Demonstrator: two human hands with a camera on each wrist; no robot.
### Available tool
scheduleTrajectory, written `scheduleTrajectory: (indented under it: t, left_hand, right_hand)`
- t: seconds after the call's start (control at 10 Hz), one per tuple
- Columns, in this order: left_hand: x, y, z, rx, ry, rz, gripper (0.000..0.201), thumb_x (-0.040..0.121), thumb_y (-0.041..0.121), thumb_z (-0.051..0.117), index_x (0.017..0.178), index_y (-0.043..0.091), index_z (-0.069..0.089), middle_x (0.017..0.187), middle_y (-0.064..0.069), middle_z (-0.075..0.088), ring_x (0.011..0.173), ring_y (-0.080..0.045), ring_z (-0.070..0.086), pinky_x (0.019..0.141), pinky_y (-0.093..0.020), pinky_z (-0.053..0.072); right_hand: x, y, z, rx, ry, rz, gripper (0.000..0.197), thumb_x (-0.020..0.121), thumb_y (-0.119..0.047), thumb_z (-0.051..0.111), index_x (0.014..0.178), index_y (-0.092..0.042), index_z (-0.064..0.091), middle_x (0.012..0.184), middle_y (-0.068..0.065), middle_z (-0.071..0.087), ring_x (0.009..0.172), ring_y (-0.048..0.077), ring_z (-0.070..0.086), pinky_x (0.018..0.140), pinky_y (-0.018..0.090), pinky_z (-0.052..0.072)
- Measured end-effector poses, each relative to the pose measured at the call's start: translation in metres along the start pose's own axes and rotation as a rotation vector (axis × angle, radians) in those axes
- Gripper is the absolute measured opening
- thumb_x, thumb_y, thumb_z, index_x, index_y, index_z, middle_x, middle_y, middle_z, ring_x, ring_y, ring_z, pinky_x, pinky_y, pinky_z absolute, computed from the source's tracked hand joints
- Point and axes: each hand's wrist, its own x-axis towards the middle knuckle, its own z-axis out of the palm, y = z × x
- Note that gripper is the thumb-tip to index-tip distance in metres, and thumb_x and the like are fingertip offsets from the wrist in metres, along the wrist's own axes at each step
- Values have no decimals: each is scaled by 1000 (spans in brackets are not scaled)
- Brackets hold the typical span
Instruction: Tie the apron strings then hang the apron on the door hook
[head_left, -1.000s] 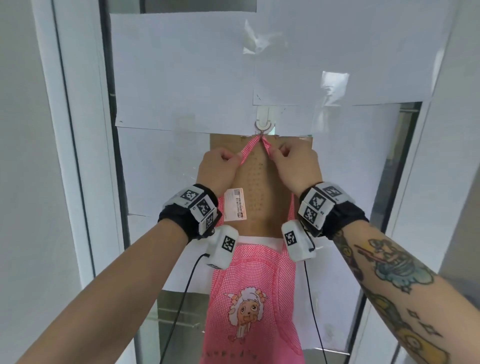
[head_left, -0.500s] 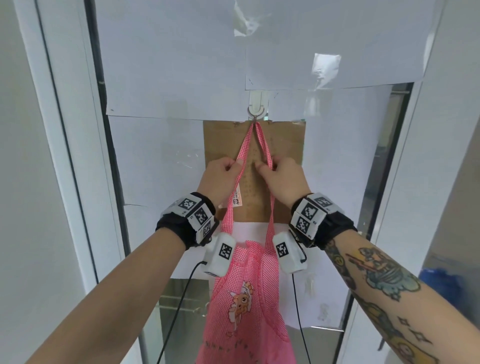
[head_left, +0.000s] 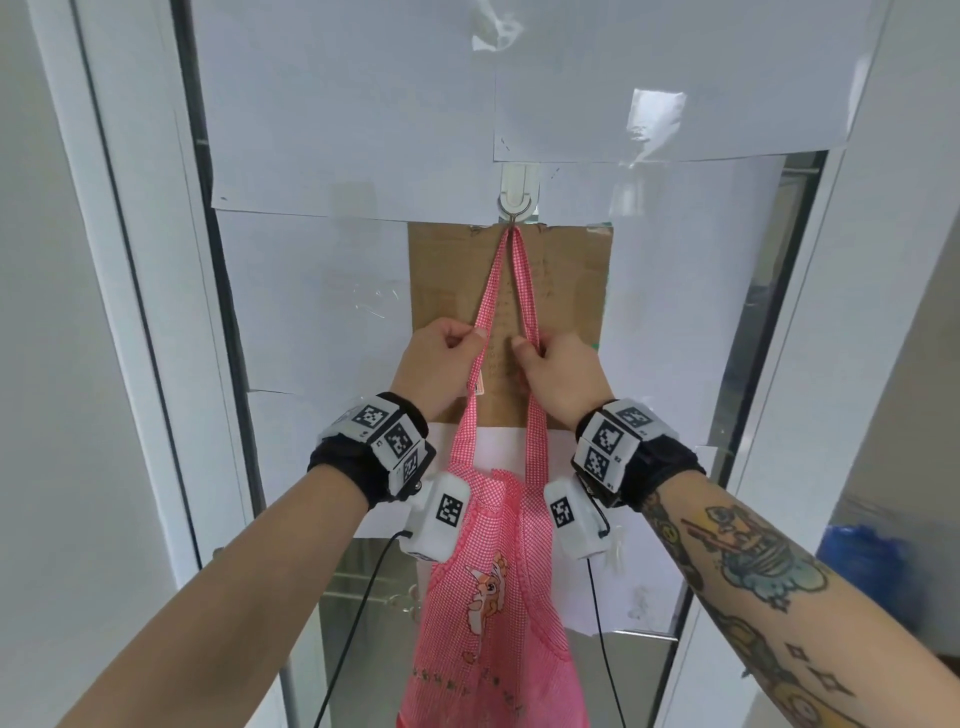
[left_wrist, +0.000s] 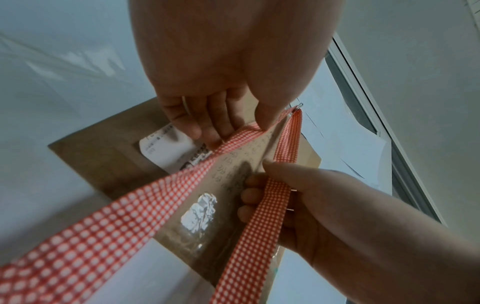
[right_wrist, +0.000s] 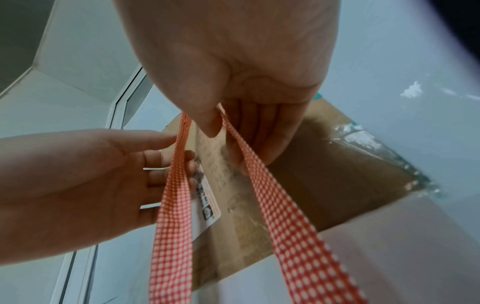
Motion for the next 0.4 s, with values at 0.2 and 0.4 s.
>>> scheduleTrajectory:
  t: [0.2,0.4]
  left_hand:
    - [-5,0,-2,-33,-20,12,22,92,30,57,102,11,61,86,5,66,75,-8,64,56,-10,47]
    - [-20,-7,-19,44,-60,-14,16,92,29,56,98,16,63,92,4,68,83,-12,66,72,-22,48]
  right_hand:
    - [-6,-1,0,-45,-22,-15,35,91,-42,47,100,-13,65,90,8,71,79,26,65,74,40,56]
    - [-29,-15,-15,223,230,-26,21,89,-40,56,100,-22,56,90,-5,63,78,5,59,65,22,44]
